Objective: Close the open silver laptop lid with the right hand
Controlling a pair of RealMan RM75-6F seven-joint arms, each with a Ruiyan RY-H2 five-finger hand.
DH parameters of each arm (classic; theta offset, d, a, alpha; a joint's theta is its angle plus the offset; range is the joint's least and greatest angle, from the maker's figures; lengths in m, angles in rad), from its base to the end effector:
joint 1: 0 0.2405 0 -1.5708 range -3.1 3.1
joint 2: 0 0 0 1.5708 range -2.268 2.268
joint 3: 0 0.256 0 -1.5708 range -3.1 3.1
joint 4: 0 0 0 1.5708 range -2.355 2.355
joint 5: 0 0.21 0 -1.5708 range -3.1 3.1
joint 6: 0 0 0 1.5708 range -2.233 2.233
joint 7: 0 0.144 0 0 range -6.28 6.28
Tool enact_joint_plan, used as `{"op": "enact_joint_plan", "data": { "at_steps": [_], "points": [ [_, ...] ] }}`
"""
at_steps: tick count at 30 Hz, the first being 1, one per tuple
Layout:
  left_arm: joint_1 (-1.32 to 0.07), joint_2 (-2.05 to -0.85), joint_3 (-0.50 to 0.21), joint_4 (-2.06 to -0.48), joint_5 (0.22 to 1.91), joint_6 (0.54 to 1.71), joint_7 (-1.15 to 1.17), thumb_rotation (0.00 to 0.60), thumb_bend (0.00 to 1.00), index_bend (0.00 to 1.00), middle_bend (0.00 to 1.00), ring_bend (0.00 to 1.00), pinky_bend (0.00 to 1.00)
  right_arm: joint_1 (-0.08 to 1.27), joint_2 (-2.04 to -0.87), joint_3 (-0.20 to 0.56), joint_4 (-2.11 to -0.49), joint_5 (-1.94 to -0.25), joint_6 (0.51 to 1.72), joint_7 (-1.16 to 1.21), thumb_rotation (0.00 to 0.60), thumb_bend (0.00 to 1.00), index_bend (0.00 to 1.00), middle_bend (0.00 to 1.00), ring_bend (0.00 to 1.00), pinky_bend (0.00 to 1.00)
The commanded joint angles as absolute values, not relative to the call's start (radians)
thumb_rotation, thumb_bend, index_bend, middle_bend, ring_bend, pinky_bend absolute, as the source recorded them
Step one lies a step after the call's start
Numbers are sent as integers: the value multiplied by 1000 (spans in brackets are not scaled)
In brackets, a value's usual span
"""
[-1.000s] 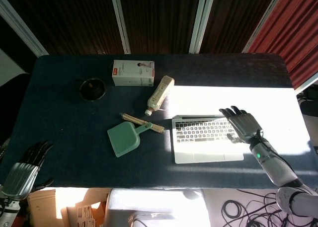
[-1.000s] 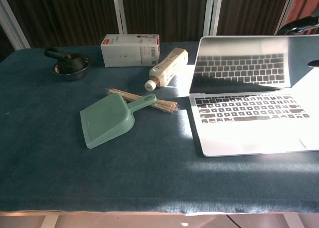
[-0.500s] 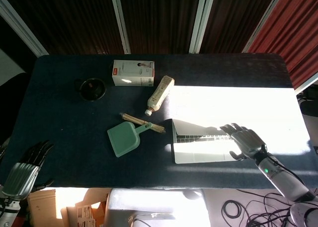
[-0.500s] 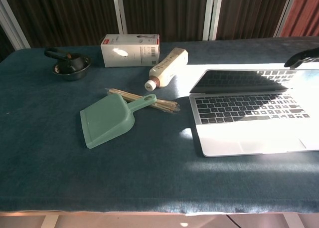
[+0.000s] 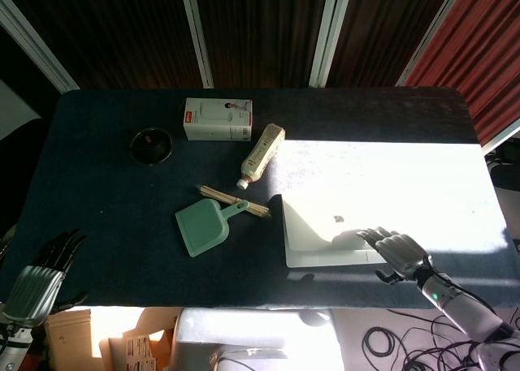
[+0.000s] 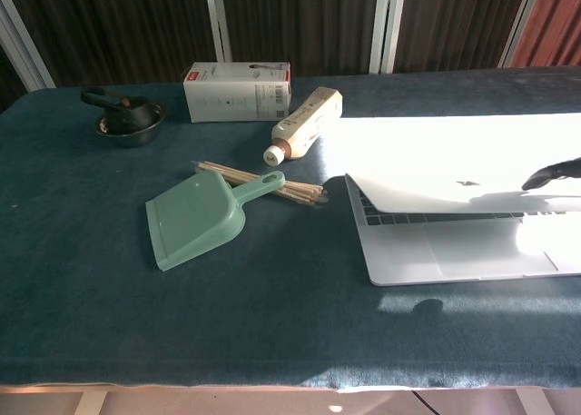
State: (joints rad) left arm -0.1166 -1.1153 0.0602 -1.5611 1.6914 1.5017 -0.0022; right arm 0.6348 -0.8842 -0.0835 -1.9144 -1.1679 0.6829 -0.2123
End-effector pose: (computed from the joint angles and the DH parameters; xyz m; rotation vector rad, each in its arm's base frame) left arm -0.2995 0.1651 0.1414 -1.6344 -0.8344 -0.9235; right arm -0.2427 -0.2496 0.1073 2.0371 -1.1717 0.3592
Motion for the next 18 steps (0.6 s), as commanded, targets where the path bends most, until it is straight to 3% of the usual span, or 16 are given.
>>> {"op": "enact_joint_plan", "data": {
  "at_steps": [1,18],
  "points": [
    [-116,-1114,61,-1561,1693,1503,-4,600,28,0,28,14,142,621,-911,-88,-1884,-1200,672,-179,600,353,0,41,0,296],
    [-119,-1113,61,-1560,1691,1497,-7,600,29,0,28,14,142,586,-1046,-107,-1681,-1313,620,-17,600,353,0,27,0,283]
  ]
}}
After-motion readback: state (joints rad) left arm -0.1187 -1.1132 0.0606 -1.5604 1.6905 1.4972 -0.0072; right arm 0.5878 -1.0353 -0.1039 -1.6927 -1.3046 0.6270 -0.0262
